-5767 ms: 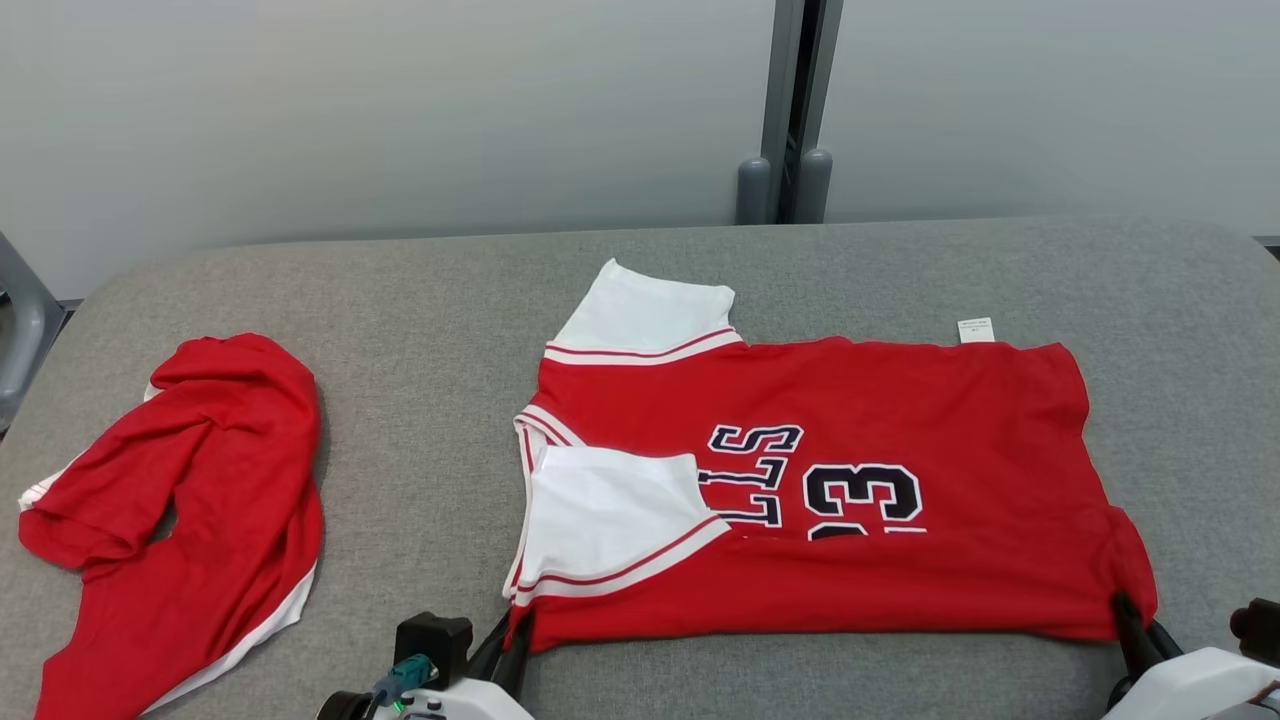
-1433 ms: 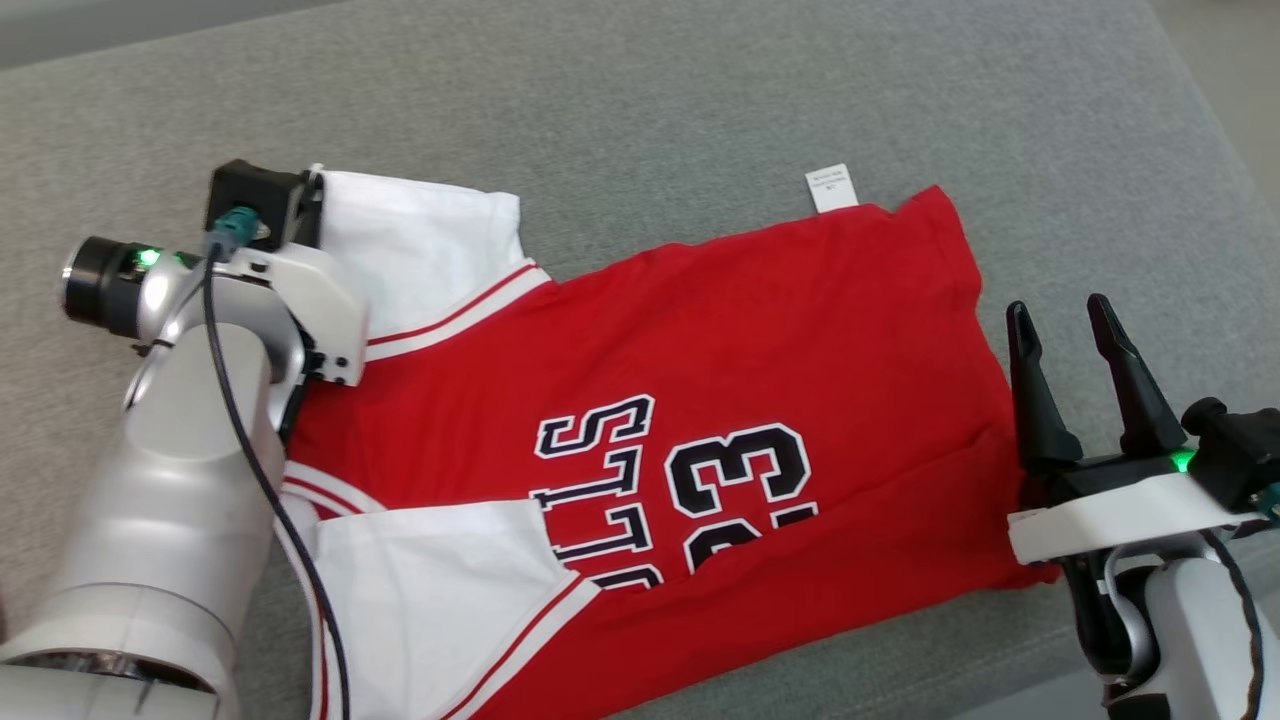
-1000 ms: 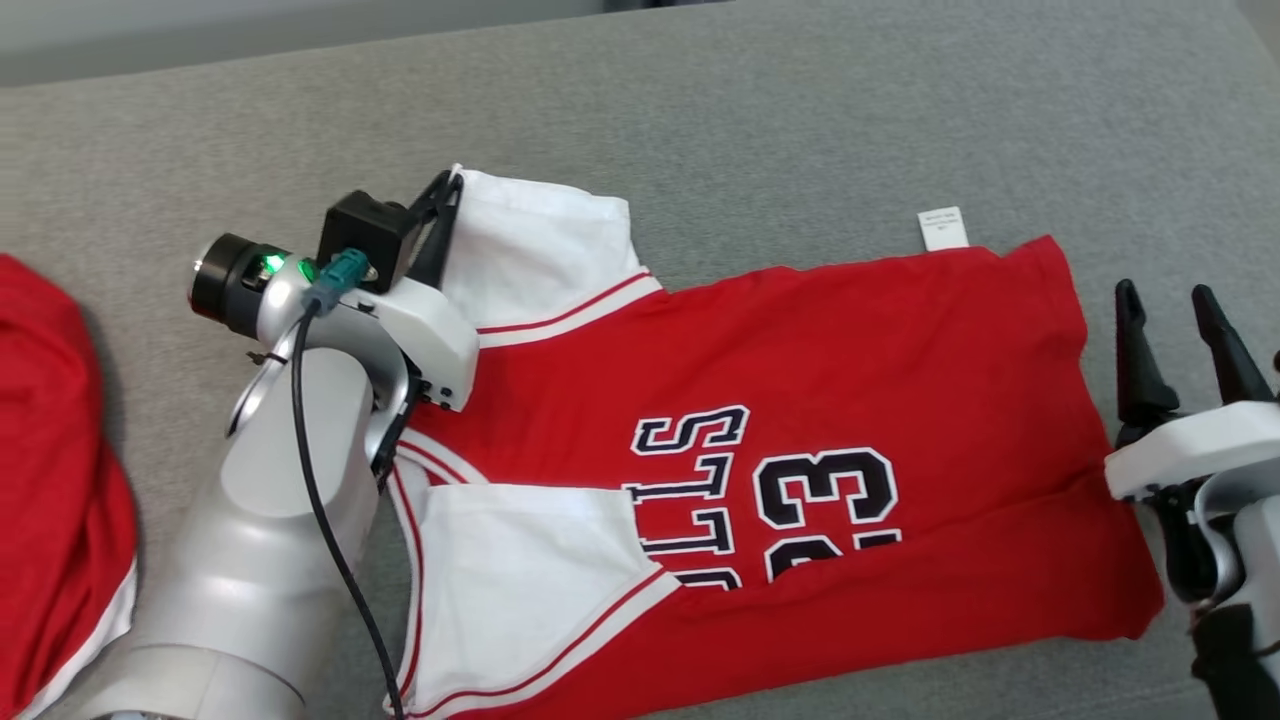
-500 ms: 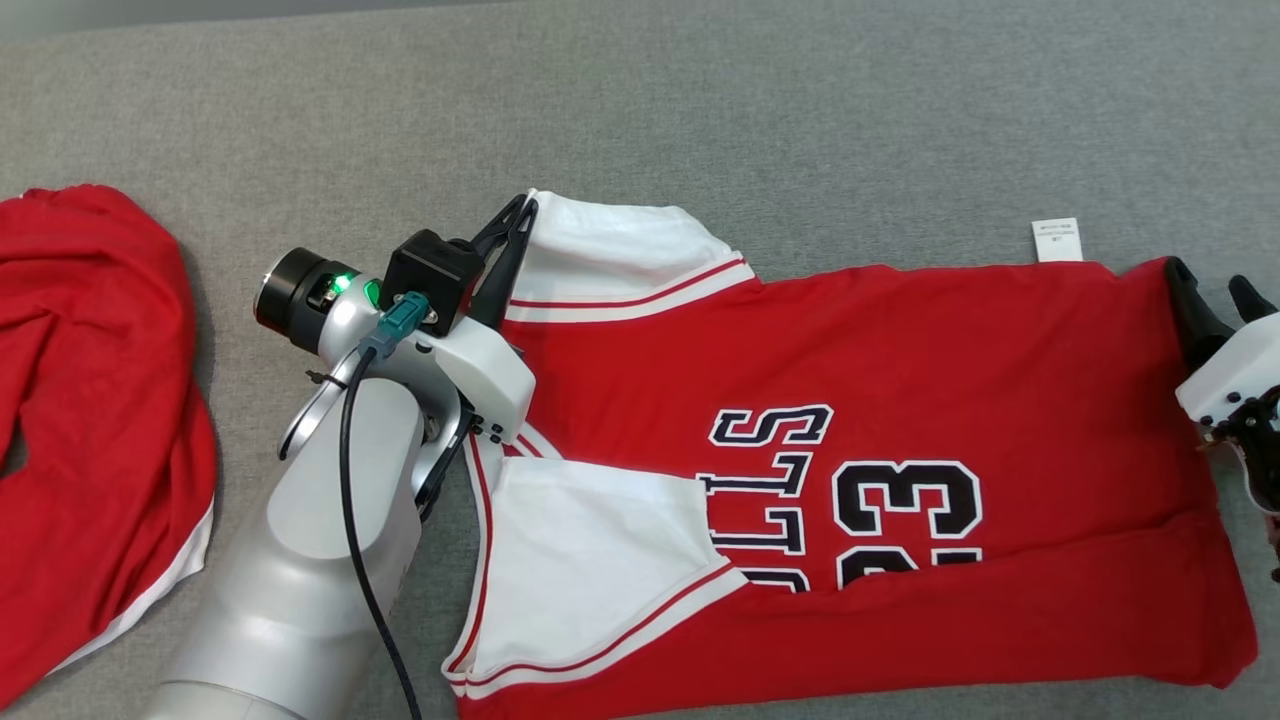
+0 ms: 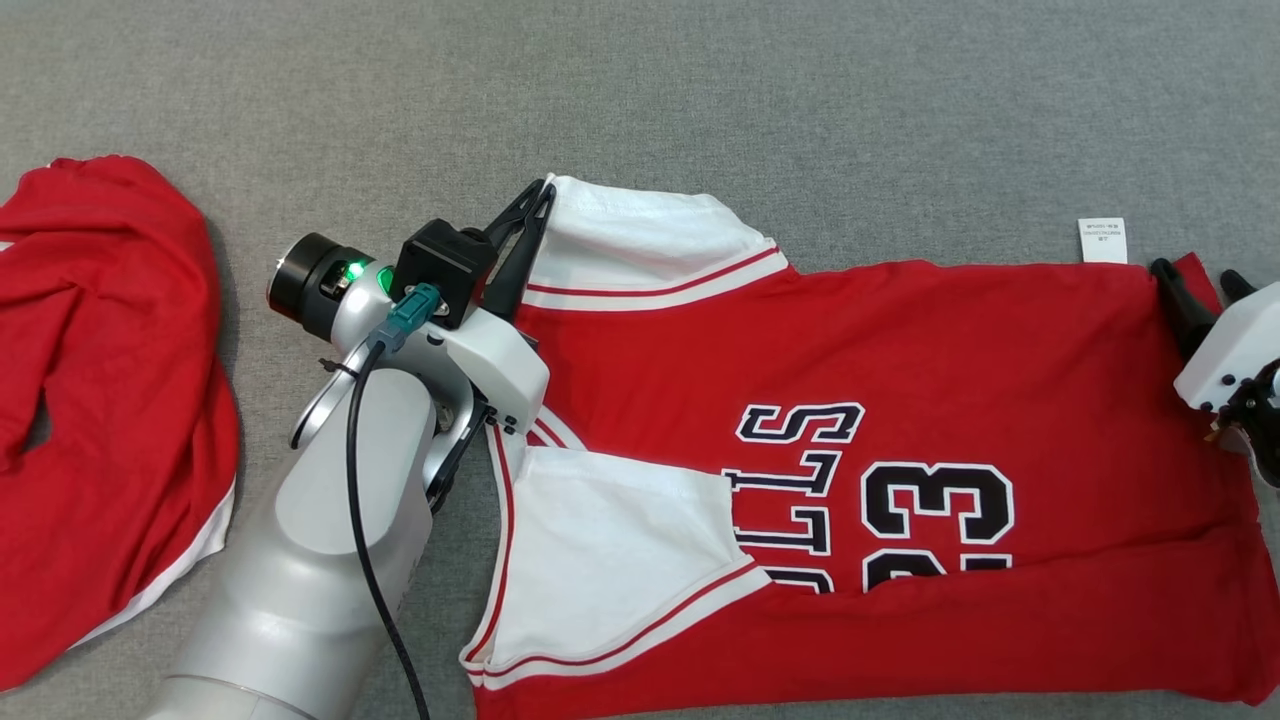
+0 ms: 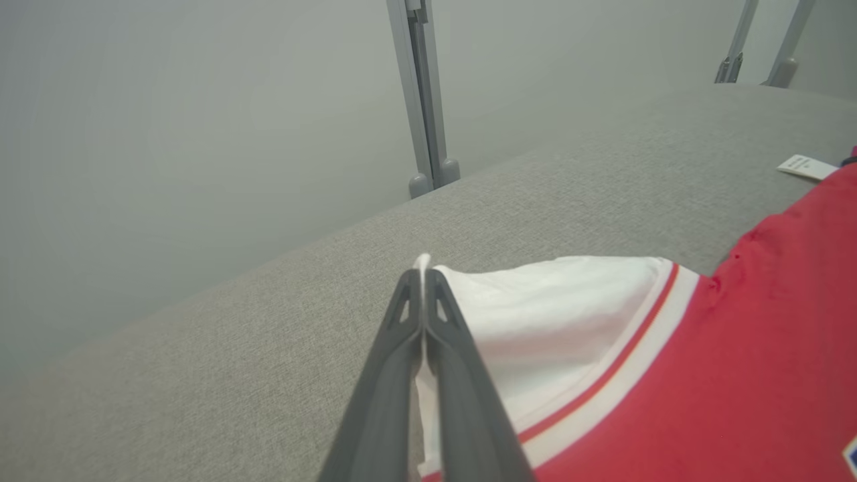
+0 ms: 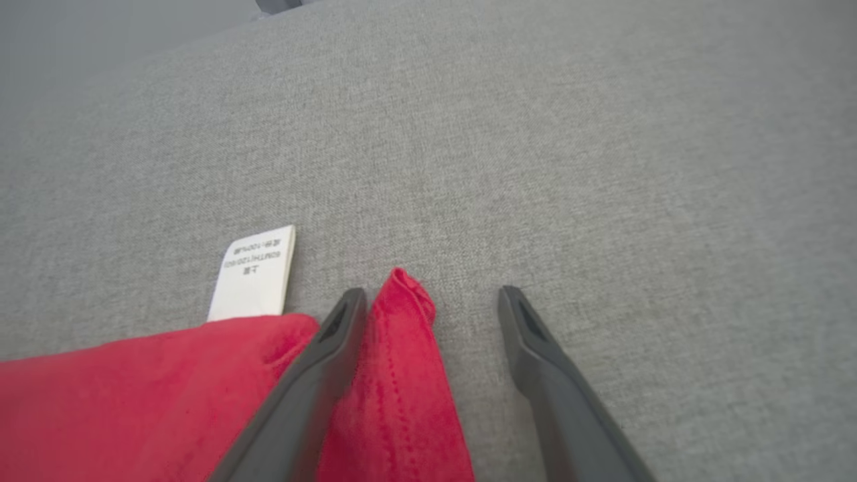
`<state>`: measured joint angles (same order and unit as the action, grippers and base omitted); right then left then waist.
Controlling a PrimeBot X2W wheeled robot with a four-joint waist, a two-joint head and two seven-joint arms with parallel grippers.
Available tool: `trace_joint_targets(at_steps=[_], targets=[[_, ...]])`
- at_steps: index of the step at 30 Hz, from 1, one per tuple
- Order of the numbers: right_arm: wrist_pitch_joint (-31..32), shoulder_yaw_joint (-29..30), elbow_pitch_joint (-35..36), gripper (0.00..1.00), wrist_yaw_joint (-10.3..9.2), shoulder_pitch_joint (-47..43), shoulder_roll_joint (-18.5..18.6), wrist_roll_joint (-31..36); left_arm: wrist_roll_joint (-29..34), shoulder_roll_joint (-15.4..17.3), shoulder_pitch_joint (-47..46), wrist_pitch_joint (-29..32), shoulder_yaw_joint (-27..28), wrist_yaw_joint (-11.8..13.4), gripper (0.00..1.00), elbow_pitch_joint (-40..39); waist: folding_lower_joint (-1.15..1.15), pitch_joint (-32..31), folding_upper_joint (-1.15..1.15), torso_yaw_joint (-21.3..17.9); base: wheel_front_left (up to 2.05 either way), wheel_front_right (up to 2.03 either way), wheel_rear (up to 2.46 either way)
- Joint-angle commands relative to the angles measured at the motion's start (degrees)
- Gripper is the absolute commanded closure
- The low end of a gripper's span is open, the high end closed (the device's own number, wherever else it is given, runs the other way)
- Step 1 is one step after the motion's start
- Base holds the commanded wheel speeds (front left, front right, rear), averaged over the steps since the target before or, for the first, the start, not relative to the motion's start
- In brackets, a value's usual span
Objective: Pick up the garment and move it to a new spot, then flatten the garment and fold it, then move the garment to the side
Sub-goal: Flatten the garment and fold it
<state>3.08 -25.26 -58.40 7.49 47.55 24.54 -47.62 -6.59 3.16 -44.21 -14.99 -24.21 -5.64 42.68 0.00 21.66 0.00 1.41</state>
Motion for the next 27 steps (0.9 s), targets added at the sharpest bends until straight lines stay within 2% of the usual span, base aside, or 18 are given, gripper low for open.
trace_joint_targets(at_steps=[1,2,3,4,5,8,19,27], targets=[[0.22,-1.26,-0.24,0.0,0.0,-0.13,-0.11,-0.44,-0.28,0.24,-0.55,-0.21,-0.01,0.31,1.0,-0.13,0.0,-0.05,0.0,0.03,0.0,0.0,0.0],[-0.2,-2.21,-0.11,0.0,0.0,-0.01,0.16,-0.41,-0.34,0.22,-0.52,-0.21,-0.05,0.29,1.0,-0.08,0.0,-0.09,0.0,0.06,0.0,0.0,0.0],[-0.44,-3.03,-0.07,0.16,0.0,0.05,0.36,-0.52,-0.38,0.21,-0.48,-0.21,-0.08,0.33,1.0,-0.03,0.0,-0.13,0.0,0.08,0.0,0.0,0.0],[-0.78,-3.78,-0.04,0.65,0.0,0.09,0.54,-0.77,-0.4,0.2,-0.42,-0.21,-0.13,0.38,1.0,0.03,0.0,-0.18,0.0,0.1,0.0,0.0,0.0],[-1.35,-4.49,0.13,1.0,0.0,0.15,0.78,-1.01,-0.46,0.2,-0.35,-0.21,-0.13,0.42,1.0,0.09,0.0,-0.23,0.0,0.1,0.0,0.0,0.0],[-3.1,-5.83,0.74,1.0,0.0,0.25,1.38,-1.17,-0.62,0.2,-0.16,-0.21,-0.1,0.58,1.0,0.2,0.0,-0.34,0.0,0.08,0.0,0.0,0.0],[-15.85,-11.71,3.84,1.0,-0.01,-2.32,3.58,-4.75,-2.52,0.2,2.59,-0.21,0.98,0.32,1.0,-0.93,0.0,-2.14,0.0,0.06,0.0,0.0,0.0],[-18.41,-12.34,5.91,1.0,-0.01,-6.01,5.8,-7.87,-4.28,0.79,7.08,-0.21,2.21,0.09,1.0,-5.77,0.0,-3.62,0.0,1.32,0.0,0.0,0.0]])
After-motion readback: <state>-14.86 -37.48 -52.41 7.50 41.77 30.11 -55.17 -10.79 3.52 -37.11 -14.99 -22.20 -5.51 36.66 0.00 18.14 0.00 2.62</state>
